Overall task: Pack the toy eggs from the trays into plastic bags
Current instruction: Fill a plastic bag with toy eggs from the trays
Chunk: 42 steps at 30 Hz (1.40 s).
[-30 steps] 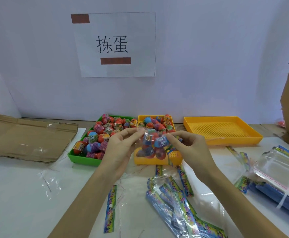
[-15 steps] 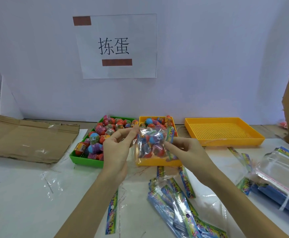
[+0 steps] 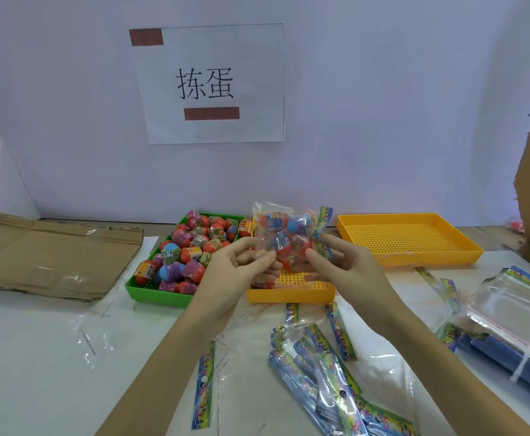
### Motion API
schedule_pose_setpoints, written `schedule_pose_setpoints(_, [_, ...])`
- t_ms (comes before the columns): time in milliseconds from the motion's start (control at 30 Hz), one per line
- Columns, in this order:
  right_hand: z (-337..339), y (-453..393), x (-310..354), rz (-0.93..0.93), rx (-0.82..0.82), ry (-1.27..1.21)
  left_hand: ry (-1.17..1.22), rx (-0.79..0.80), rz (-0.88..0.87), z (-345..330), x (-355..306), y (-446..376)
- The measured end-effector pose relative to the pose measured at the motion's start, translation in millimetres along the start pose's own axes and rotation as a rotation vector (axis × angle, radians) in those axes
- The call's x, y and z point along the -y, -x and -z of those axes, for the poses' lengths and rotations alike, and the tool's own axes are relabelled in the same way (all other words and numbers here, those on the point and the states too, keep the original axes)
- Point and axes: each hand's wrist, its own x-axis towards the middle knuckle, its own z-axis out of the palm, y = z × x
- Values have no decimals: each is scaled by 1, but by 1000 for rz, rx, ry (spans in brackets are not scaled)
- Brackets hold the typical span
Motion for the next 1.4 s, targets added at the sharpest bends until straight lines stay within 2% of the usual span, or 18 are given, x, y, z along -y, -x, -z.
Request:
schedule_pose_setpoints(200, [4, -1, 2, 11, 8, -120, 113, 28, 74, 8, -4, -3])
schedule_pose_setpoints(300, [6, -2, 1, 8, 39, -84, -177, 71, 16, 11, -7, -2])
schedule_pose_setpoints(367, [9, -3, -1, -25, 55, -58, -276, 72, 7, 11, -8, -2])
schedule_pose_setpoints(533, [12, -1, 1, -43, 160, -3, -131, -61, -44, 2, -8, 1])
schedule_pose_setpoints(600, [9, 0, 2, -20, 119, 56, -100, -70, -36, 0, -7, 3])
schedule_pose_setpoints(700, [7, 0, -1, 48, -32, 110, -21, -72, 4, -3, -7, 2])
schedule_pose_setpoints(833, [6, 0, 1, 19, -114, 50, 56, -29, 34, -6, -6, 3])
schedule_pose_setpoints(1033, [12, -2, 1, 170, -30, 405, -188, 32, -81, -1, -13, 5])
schedule_pose_setpoints(1200, [3, 3, 9, 157, -78, 329, -299, 44, -99, -14, -4, 10])
schedule_pose_setpoints(1400, [7, 2, 11, 85, -103, 106, -67, -61, -34, -14, -4, 7])
